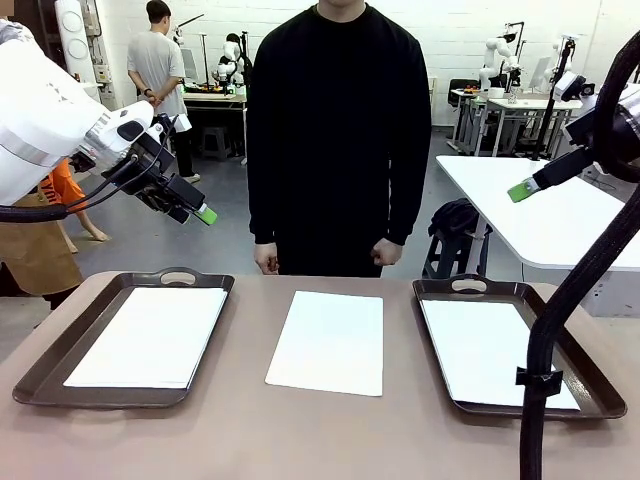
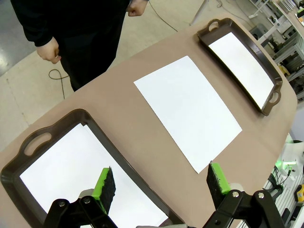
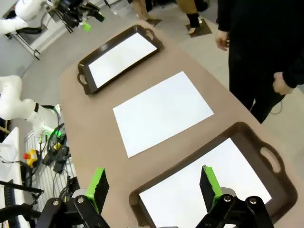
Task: Sort the A4 documents.
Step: Receive the A4 Paper.
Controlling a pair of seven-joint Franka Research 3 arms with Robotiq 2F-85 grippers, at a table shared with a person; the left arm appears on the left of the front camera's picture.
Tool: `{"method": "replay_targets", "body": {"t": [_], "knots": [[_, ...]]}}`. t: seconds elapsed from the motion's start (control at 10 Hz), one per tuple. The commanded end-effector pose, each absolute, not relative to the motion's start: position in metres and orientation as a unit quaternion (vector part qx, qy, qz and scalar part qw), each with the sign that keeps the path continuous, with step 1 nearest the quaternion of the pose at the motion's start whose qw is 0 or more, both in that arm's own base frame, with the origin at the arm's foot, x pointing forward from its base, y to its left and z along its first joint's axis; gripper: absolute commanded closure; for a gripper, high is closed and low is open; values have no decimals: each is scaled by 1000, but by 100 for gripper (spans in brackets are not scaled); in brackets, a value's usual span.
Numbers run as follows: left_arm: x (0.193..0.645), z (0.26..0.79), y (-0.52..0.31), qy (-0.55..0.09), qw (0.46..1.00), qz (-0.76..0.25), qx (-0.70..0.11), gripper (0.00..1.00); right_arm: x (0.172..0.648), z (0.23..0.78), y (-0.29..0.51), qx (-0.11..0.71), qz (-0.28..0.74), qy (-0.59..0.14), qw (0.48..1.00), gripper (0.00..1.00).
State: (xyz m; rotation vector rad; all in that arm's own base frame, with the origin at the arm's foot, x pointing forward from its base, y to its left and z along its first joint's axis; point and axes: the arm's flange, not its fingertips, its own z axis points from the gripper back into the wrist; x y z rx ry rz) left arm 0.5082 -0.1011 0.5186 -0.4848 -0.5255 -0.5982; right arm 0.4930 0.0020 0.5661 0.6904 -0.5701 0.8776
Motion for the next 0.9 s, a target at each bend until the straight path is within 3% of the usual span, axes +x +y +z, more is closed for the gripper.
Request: {"method": "replay_targets", "body": {"t": [0.0, 0.8], "knots": [[508, 519, -100, -257, 893, -286, -232, 0, 487, 551, 7, 330, 418, -283, 798, 0], [508, 519, -100, -257, 893, -286, -232, 0, 490, 550, 3, 326, 418, -262, 806, 0]]}}
